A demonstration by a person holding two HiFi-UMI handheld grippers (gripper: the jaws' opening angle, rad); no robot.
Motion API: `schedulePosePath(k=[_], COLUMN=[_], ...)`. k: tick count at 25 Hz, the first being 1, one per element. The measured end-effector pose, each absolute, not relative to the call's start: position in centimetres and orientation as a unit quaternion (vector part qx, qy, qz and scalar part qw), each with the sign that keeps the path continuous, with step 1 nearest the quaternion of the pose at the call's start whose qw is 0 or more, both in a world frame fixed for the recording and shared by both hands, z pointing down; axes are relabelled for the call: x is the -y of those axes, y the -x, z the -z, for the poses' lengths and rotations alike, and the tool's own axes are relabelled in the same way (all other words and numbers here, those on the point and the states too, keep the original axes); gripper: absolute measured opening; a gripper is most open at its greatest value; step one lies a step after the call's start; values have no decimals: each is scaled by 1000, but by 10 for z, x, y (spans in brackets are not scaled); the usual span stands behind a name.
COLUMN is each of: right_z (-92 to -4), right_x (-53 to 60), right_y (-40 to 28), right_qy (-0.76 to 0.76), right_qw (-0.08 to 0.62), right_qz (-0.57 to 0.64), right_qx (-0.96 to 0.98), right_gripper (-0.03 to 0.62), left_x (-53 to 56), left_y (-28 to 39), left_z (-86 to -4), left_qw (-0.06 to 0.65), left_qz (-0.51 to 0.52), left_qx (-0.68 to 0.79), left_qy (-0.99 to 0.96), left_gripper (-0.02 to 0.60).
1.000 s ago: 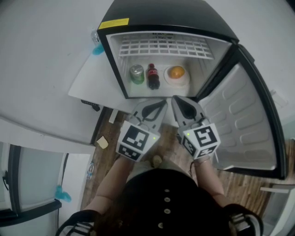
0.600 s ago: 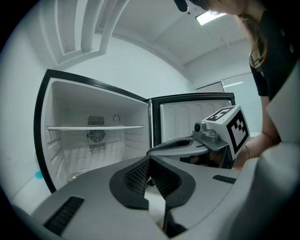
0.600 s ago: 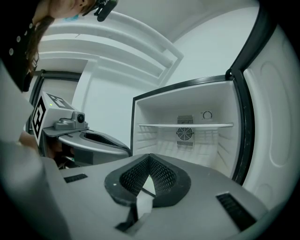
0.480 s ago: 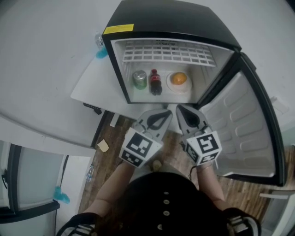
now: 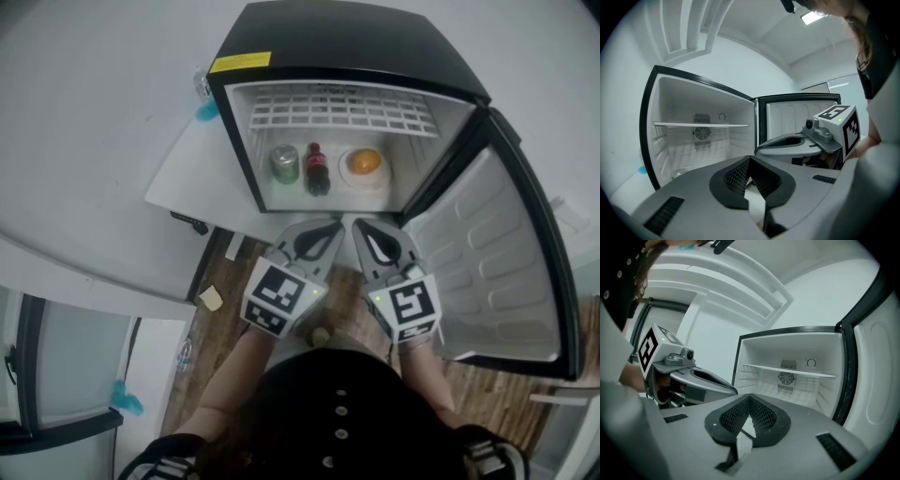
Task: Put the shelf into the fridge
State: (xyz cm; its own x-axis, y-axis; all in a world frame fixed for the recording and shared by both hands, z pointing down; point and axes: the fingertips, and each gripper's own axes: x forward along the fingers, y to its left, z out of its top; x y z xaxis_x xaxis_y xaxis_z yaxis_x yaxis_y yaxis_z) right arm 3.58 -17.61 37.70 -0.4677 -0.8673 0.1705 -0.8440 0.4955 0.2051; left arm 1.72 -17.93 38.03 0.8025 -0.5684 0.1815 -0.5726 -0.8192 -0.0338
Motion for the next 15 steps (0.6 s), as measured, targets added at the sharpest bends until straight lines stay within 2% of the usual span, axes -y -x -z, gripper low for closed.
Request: schedulePosePath(k=[15], right_z=[-381], right_x=[169], right_y=[-33], right_qy=[-500], right_qw=[130], right_qz=[36], right_qx=[856], right_gripper=[9], left_x=[173], left_y=[-17], left_z=[-400], left_qw=[22], left_qz=[-110], left_qx=[302], left_qy=[-947], left_gripper=[8])
